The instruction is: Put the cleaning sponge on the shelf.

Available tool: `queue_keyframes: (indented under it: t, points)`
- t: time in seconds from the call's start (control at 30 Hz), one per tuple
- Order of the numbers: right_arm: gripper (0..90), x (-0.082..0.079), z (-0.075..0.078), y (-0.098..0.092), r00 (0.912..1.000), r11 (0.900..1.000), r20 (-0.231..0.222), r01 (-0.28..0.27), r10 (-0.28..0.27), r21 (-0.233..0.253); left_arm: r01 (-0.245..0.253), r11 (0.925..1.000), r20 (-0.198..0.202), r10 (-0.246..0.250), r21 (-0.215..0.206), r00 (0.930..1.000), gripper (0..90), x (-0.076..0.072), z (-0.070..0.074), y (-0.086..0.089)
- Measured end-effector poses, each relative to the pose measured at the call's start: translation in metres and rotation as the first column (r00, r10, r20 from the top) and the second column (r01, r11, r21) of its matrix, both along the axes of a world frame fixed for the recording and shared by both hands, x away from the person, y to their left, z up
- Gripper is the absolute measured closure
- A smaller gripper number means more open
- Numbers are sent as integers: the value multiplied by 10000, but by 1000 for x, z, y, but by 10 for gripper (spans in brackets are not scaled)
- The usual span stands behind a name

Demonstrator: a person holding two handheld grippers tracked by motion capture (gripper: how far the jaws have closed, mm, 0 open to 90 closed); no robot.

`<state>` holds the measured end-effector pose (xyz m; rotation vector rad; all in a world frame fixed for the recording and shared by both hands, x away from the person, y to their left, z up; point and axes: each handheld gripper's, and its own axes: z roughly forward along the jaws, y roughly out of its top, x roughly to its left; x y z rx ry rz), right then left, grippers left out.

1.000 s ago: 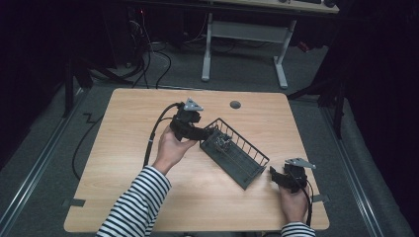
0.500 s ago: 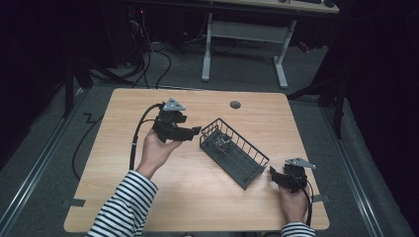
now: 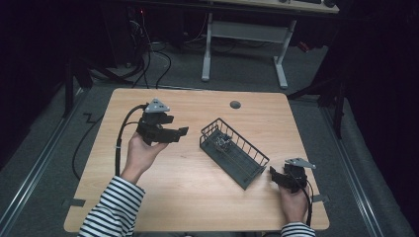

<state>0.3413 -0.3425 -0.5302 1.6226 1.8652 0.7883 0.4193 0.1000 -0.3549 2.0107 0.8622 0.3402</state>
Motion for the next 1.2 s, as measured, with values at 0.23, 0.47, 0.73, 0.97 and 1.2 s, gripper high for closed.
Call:
queue_keyframes:
  t: [0.23,0.47,0.73,0.97,1.2]
  points:
    - [370,0,0,0,10000,10000,9,-11,11,-12,-167,9998,-26,167,-92,9999,326,-7,0,14]
    - [370,0,0,0,10000,10000,2,-4,4,-5,-369,9990,-100,366,-270,9993,326,-13,-4,31]
    - [370,0,0,0,10000,10000,-9,0,0,-14,-835,9956,-203,827,-423,9964,324,-25,-17,56]
    - [370,0,0,0,10000,10000,-2,2,-2,-18,-1373,9900,-382,1361,-329,9900,319,-39,-42,80]
    - [370,0,0,0,10000,10000,2,4,-4,-20,-1887,9816,-762,1859,-304,9796,314,-46,-72,98]
